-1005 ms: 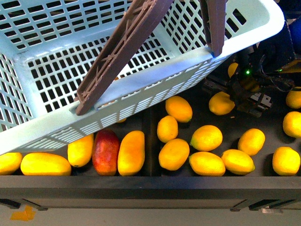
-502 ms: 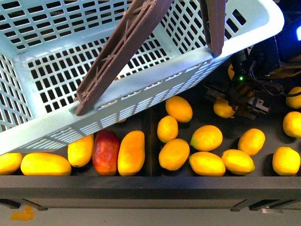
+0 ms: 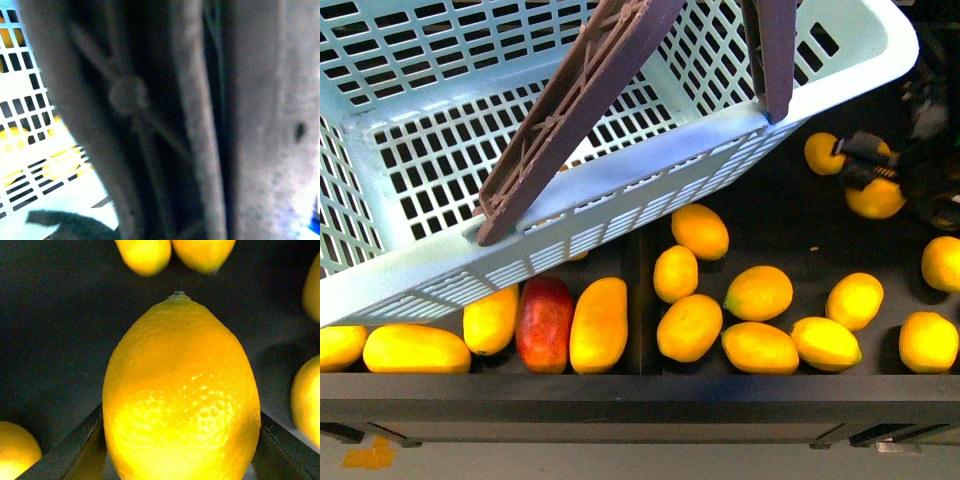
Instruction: Pick lemon and mango into basket
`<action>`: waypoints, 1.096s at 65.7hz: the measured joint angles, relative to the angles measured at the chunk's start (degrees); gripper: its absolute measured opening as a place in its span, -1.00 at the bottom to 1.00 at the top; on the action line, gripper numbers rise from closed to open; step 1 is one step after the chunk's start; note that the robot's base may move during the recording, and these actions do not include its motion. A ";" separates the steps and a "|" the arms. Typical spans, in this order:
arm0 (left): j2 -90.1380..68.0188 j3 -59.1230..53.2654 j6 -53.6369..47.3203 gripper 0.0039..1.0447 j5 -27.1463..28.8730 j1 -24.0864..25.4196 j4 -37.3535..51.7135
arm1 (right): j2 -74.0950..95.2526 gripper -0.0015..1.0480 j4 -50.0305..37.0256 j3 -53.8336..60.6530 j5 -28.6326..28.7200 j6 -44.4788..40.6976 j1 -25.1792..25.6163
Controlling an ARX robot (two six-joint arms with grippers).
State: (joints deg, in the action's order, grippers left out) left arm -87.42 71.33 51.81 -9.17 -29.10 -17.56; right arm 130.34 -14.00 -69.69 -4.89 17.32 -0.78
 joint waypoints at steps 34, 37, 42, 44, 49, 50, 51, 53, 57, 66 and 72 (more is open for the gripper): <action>0.00 0.00 -0.02 -0.74 -0.02 0.00 0.00 | -46.90 0.26 0.85 15.41 9.49 -4.66 -10.05; 0.00 0.00 -0.02 -0.74 0.00 0.00 0.00 | -46.58 0.26 0.87 14.97 8.85 -4.02 -12.79; 0.00 0.00 -0.02 -0.74 -0.07 0.00 0.00 | -44.85 0.26 0.81 14.56 7.37 -3.39 -16.92; 0.00 0.00 0.02 -0.74 -0.11 0.00 0.00 | -44.24 0.26 0.70 14.47 7.13 -3.30 -18.21; 0.00 0.00 0.02 -0.74 -0.07 0.00 0.00 | -42.77 0.26 0.52 14.32 6.25 -2.95 -21.05; 0.00 0.00 0.02 -0.74 -0.04 0.00 0.00 | -42.60 0.26 0.52 14.27 6.14 -2.93 -21.42; 0.00 0.00 0.00 -0.74 -0.02 0.00 0.00 | -42.12 0.26 0.55 14.19 5.97 -2.75 -22.16; 0.00 0.00 -0.02 -0.74 0.04 0.00 0.00 | -41.20 0.26 0.59 13.88 5.95 -2.19 -23.50; 0.00 0.00 -0.02 -0.74 0.11 0.00 0.00 | -40.06 0.26 0.90 13.57 5.70 -1.81 -24.85; 0.00 0.00 -0.02 -0.74 0.04 0.00 0.00 | -38.77 0.62 1.51 13.40 5.25 -0.15 -26.34; 0.00 0.00 0.00 -0.74 -0.04 0.00 0.00 | -39.01 0.84 1.20 13.40 4.74 0.90 -26.23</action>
State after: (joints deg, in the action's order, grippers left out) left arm -87.42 71.33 51.81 -9.21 -29.10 -17.56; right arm 91.33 -12.80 -56.29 -0.14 18.22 -27.00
